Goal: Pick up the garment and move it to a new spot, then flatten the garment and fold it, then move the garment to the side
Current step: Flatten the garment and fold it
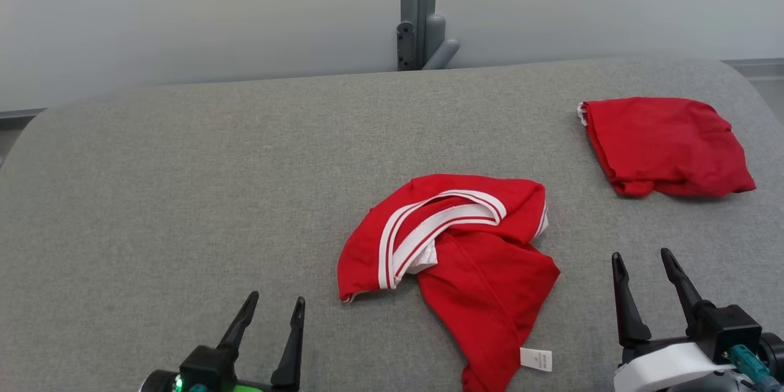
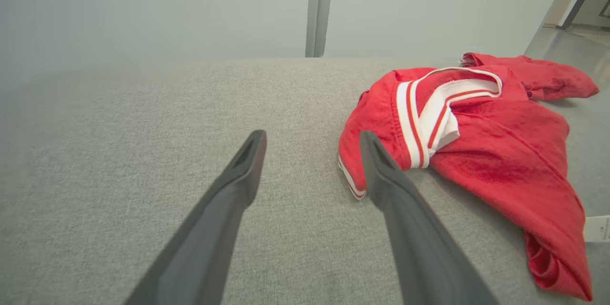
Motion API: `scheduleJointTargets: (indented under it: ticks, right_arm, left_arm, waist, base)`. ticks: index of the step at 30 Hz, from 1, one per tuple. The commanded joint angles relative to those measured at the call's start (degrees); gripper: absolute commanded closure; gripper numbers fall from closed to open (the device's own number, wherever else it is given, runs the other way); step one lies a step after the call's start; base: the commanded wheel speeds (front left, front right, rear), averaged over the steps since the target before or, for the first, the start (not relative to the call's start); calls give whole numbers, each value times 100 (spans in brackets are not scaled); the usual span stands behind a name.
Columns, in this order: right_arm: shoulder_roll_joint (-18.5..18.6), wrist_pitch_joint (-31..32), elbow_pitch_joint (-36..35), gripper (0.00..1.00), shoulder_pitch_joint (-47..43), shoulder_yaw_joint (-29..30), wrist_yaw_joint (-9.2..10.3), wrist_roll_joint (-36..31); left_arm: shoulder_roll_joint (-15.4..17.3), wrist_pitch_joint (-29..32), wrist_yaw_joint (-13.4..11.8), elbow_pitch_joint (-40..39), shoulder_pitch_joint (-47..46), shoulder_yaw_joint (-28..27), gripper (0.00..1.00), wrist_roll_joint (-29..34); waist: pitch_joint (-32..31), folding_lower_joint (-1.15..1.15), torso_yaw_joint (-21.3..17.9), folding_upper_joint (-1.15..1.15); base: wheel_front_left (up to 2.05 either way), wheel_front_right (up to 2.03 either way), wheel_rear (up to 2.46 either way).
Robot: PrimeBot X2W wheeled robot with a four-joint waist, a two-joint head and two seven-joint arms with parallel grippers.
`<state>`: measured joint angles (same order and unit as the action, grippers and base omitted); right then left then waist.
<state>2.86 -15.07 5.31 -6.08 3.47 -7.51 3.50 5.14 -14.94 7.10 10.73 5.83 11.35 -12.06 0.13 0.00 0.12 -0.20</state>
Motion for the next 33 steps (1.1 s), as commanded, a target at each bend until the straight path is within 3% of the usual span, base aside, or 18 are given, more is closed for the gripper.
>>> scheduleJointTargets:
  ticks: [1, 11, 24, 25, 26, 27, 30, 33]
  right_arm:
    - [6, -23, -33, 0, 87, -9, 4, 8]
    - [5, -23, -126, 0, 364, 65, 4, 49]
    - [5, -23, -125, 0, 424, 92, 4, 98]
    - [6, -23, -118, 0, 423, 91, 4, 110]
    - [6, -23, -109, 0, 423, 88, 4, 111]
    - [6, -23, -103, 0, 425, 86, 4, 116]
    - [6, -23, -79, 0, 419, 93, 4, 155]
    - [6, -23, -48, 0, 368, 104, 4, 188]
  left_arm:
    - [81, 31, 23, 91, -184, 91, 0, 40]
    - [340, 242, 36, 1323, -1241, 1132, 0, -398]
    - [445, 39, 37, 2125, -1761, 1251, 0, -550]
    - [424, 28, 37, 2129, -1796, 1277, 54, -599]
    - [407, 14, 37, 2109, -1832, 1312, 88, -671]
    - [418, 19, 37, 2075, -1863, 1360, 100, -727]
    - [376, -2, 35, 1862, -1918, 1327, 100, -1171]
    - [236, 84, 35, 1378, -1917, 1157, 100, -2212]
  waist:
    - [145, 0, -114, 20]
    - [819, 0, -582, 20]
    - [891, 0, -753, 20]
    - [887, 0, -752, 20]
    - [883, 0, -747, 20]
    - [878, 0, -742, 20]
    - [852, 0, -714, 20]
    - [791, 0, -661, 20]
  base:
    - [0, 0, 0]
    - [0, 0, 0]
    - [0, 0, 0]
    - [0, 0, 0]
    - [0, 0, 0]
    - [0, 0, 0]
    - [0, 0, 0]
    - [0, 0, 0]
